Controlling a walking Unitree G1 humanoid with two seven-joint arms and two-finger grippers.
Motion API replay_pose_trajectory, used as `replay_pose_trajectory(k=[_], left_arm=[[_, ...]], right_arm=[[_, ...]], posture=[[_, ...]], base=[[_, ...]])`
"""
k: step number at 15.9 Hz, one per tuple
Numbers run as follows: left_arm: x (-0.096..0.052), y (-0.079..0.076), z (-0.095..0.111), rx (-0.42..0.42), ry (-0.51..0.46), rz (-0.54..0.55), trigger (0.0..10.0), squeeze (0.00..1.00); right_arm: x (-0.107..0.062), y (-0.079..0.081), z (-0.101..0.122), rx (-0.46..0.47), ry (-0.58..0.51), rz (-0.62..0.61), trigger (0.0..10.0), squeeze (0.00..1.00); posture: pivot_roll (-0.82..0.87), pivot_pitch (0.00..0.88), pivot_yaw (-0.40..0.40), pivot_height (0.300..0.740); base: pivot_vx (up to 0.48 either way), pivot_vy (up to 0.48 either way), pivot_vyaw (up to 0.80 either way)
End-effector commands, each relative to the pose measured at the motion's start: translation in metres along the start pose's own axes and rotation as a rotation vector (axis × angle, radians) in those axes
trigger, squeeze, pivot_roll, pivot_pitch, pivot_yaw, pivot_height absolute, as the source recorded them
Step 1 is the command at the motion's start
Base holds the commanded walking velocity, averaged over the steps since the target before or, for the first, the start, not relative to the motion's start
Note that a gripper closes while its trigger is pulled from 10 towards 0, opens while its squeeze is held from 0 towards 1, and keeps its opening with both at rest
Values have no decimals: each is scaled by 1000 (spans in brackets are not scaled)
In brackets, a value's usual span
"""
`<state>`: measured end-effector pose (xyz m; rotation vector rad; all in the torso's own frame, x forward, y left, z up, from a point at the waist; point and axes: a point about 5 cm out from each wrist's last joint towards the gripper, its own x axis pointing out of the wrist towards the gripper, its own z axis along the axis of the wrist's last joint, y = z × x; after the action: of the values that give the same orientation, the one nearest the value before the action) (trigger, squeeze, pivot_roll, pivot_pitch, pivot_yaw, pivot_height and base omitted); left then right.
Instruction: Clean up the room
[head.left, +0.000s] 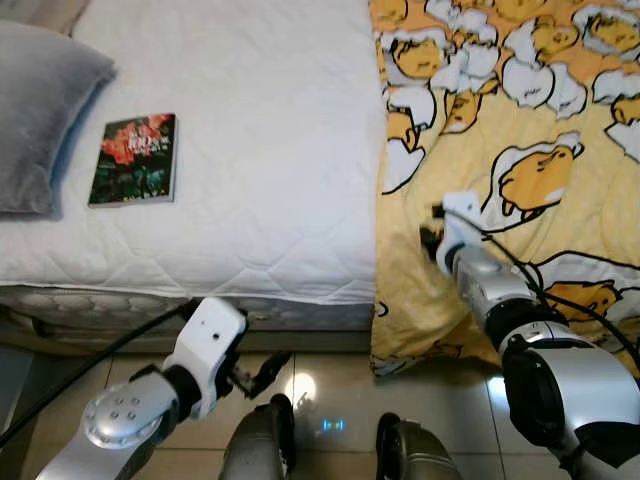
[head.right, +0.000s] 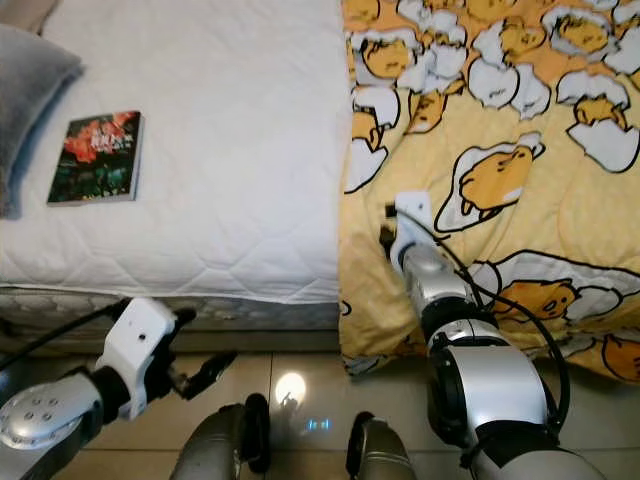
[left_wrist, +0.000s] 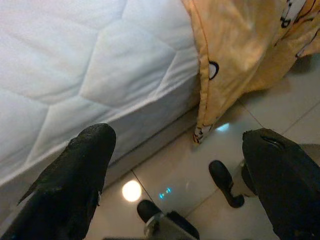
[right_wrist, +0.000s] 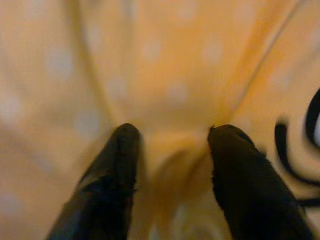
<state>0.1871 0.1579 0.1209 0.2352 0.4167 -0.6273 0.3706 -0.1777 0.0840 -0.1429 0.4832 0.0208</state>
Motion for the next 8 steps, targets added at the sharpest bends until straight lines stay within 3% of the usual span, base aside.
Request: replay_pose_trajectory(k=[1, 2, 3, 6, 8], left_arm=[[-5, -2, -1, 4, 12, -3, 10000, 0], [-5, -3, -2, 3, 15, -3, 10000, 0], [-5, -3, -2, 2, 16, -4, 10000, 0], [0, -3, -1, 0, 10, 0, 10000, 0], [3, 2, -1, 10, 7, 14, 10000, 0]], right_arm=[[-2, -3, -27, -44, 130, 1, 10000, 953], [-4, -5, -37, -61, 173, 9, 10000, 522], [-5, -7, -44, -81, 202, 9, 10000, 0], [-13, -19, -76, -94, 298, 3, 10000, 0], [-23, -35, -102, -67, 350, -25, 10000, 0]], posture=[[207, 332, 53, 740], [203, 329, 49, 740], [201, 324, 47, 740], [196, 297, 45, 740], [193, 267, 42, 740]], base=[[0, 0, 0], [0, 0, 0], [0, 0, 0], [0, 0, 0], [0, 0, 0]])
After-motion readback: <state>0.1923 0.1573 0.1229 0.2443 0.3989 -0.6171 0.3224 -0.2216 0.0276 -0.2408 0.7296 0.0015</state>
